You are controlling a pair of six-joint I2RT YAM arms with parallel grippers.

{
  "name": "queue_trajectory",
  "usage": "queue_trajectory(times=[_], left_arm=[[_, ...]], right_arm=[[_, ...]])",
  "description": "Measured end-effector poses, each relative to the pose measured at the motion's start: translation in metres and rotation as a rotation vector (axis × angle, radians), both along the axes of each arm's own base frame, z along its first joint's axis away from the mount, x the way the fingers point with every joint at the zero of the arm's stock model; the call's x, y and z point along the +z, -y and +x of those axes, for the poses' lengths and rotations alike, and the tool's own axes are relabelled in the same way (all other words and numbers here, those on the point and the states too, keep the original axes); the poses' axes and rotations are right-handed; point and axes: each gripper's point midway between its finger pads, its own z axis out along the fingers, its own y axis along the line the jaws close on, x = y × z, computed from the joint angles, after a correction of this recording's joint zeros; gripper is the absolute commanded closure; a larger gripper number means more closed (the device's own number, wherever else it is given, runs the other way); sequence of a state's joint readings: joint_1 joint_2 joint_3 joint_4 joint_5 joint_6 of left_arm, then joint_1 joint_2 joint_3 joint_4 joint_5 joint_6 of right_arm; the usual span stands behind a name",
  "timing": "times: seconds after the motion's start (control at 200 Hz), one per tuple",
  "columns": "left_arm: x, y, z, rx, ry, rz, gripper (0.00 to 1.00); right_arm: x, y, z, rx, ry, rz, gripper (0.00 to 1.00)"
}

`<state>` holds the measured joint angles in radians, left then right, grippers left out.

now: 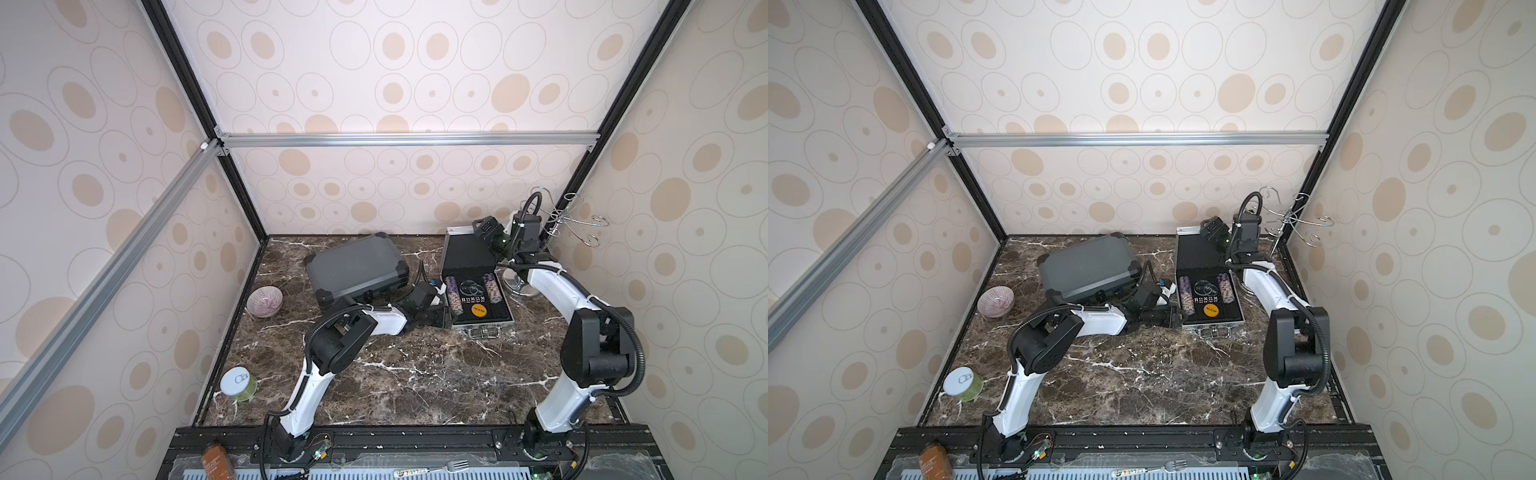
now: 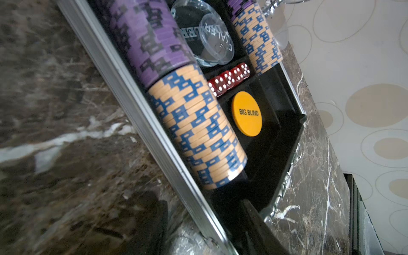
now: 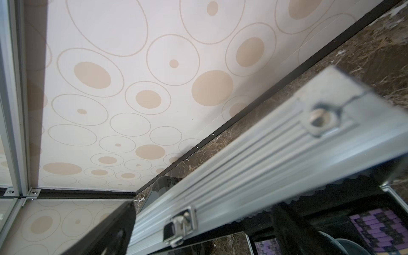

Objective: Open the poker set cases
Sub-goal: Adjust the poker set case at the center of the board.

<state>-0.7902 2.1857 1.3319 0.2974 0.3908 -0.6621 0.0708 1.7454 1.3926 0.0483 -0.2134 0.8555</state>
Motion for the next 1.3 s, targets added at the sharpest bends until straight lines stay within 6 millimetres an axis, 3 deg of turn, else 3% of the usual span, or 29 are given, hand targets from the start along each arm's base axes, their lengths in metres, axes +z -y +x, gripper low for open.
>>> queue_trajectory(times=[0.14,0.675,0.985,1.176,1.301], left_arm=[[0.000,-0.001,0.001,0.003,0.003,0.002,0.46],[0.001,-0.015,0.006,0.044,0.004,0.043,0.43],[0.003,-0.017,0.007,0.053,0.009,0.050,0.41],[0.012,-0.018,0.009,0.059,0.021,0.044,0.40],[0.021,-0.019,0.010,0.063,0.038,0.036,0.34]], right_arm=[[0.008,0.000,-0.003,0.001,0.005,0.007,0.02],[0.006,-0.004,-0.013,0.010,-0.032,0.027,0.01],[-0.006,-0.009,-0.026,0.016,-0.057,0.043,0.01],[-0.014,-0.016,-0.032,0.038,-0.074,0.049,0.01],[-0.017,-0.019,-0.040,0.044,-0.083,0.052,0.01]])
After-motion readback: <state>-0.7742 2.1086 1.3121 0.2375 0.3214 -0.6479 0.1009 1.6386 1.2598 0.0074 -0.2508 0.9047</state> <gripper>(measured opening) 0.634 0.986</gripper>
